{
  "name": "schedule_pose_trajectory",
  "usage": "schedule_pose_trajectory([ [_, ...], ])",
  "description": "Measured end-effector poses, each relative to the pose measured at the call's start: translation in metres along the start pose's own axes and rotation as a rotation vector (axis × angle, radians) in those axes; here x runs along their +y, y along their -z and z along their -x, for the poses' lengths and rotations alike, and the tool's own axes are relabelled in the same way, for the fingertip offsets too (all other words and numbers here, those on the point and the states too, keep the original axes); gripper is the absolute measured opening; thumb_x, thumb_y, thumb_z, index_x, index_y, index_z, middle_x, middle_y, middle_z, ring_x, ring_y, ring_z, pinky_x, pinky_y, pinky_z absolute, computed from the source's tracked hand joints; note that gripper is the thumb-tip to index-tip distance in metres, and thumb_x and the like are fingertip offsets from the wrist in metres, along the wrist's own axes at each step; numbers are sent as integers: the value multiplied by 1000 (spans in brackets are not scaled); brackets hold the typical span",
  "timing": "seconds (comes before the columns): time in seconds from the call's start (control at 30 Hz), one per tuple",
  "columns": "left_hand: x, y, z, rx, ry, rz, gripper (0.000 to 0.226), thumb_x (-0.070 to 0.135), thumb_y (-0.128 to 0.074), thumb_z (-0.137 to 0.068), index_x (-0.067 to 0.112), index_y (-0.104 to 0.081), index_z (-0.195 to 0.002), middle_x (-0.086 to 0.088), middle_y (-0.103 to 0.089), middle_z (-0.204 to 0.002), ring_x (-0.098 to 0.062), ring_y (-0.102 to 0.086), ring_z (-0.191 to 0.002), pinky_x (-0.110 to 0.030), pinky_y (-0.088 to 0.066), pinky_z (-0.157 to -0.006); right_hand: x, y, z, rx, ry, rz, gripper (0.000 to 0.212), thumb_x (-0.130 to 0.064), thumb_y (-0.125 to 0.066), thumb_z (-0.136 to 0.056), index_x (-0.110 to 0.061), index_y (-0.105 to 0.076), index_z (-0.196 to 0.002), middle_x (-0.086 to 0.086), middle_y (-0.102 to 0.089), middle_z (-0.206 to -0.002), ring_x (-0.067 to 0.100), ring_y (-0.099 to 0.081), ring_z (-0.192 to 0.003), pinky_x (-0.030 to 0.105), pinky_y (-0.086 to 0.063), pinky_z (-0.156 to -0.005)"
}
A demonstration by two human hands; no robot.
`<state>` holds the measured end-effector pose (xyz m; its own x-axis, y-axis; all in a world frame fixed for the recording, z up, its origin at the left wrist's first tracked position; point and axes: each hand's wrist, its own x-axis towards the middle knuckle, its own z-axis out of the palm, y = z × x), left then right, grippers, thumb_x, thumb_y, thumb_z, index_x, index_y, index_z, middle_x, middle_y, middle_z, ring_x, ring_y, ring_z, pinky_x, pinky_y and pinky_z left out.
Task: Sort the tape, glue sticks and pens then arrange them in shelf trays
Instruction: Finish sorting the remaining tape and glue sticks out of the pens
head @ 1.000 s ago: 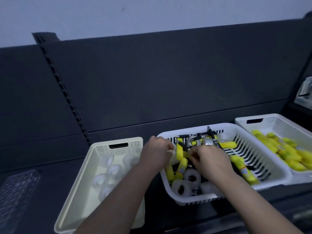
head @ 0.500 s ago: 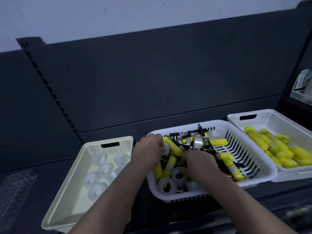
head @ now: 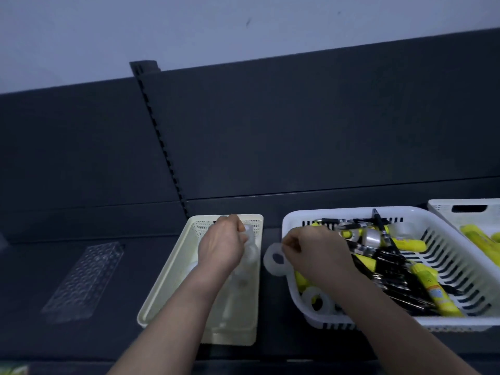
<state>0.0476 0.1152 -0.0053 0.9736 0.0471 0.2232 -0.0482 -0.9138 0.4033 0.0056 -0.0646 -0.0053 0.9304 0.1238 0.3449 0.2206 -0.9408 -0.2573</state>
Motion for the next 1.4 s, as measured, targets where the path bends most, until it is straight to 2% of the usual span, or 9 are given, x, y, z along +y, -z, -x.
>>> schedule_pose_trajectory([
  [0.07, -27, 5, -2, -12, 55, -63, 5, 26, -58, -89, 22, -58, -92, -1, -59, -104, -23, -58, -95, -31, -42, -69, -18, -9, -2, -11, 17, -32, 23, -34, -49, -87, -29, -70, -92, -6, -70, -90, 17, -62, -90, 28, -47, -73],
  [0.27, -77, 9, 2, -199, 123, -101, 16, 16, -53, -84, 20, -68, -89, 2, -67, -103, -22, -61, -95, -29, -49, -74, -54, -26, -16, -57, 24, -71, 22, -35, -51, -85, -34, -70, -95, -11, -70, -96, 15, -62, -95, 27, -44, -72],
  [0.53, -90, 27, 3, -109, 64, -2, 21, 20, -53, -91, 29, -65, -106, 0, -66, -102, -21, -60, -94, -31, -47, -69, -94, -59, -16, -315, 126, -18, 21, -33, -54, -86, -30, -72, -95, -7, -68, -97, 18, -62, -93, 27, -49, -74],
  [0.67, -87, 24, 6, -115, 13, 40, 21, 21, -56, -92, 29, -66, -108, 3, -65, -109, -18, -60, -100, -32, -50, -77, -96, -64, -12, -270, 125, 16, 24, -35, -51, -90, -34, -70, -105, -7, -67, -105, 18, -62, -97, 27, -44, -75],
  [0.87, -51, 9, 3, -147, -136, 116, 18, 21, -59, -90, 27, -68, -104, 8, -66, -110, -14, -58, -107, -32, -48, -89, -60, -28, -3, -97, -1, 46, 26, -35, -49, -89, -40, -67, -106, -12, -70, -103, 16, -62, -100, 27, -44, -77],
  [1.0, -7, -1, 6, -183, -225, 170, 16, 20, -60, -86, 27, -68, -97, 9, -66, -98, -13, -57, -98, -29, -47, -81, -20, -5, 17, -102, -133, 85, 22, -30, -49, -89, -35, -68, -98, -12, -70, -95, 16, -62, -95, 26, -43, -67],
  [1.13, 44, -15, 14, -243, -322, 205, 15, 18, -62, -80, 24, -71, -90, 7, -69, -87, -16, -62, -89, -27, -48, -74, 21, 21, 43, -95, -264, 125, 17, -31, -54, -87, -37, -69, -95, -12, -70, -95, 16, -63, -94, 26, -42, -68],
  [1.3, 90, -34, 32, -409, -436, 62, 14, 27, -69, -80, 19, -73, -91, 3, -68, -98, -16, -61, -95, -33, -52, -80, 61, 42, 70, -130, -340, 118, 16, -36, -60, -87, -39, -68, -101, -11, -69, -103, 16, -62, -102, 28, -48, -77],
  [1.4, 103, -41, 41, -465, -495, -99, 18, 35, -72, -79, 24, -75, -93, 3, -64, -99, -17, -59, -94, -29, -51, -73, 75, 47, 80, -196, -323, 82, 11, -35, -62, -85, -34, -70, -93, -10, -70, -92, 15, -63, -93, 27, -48, -72],
])
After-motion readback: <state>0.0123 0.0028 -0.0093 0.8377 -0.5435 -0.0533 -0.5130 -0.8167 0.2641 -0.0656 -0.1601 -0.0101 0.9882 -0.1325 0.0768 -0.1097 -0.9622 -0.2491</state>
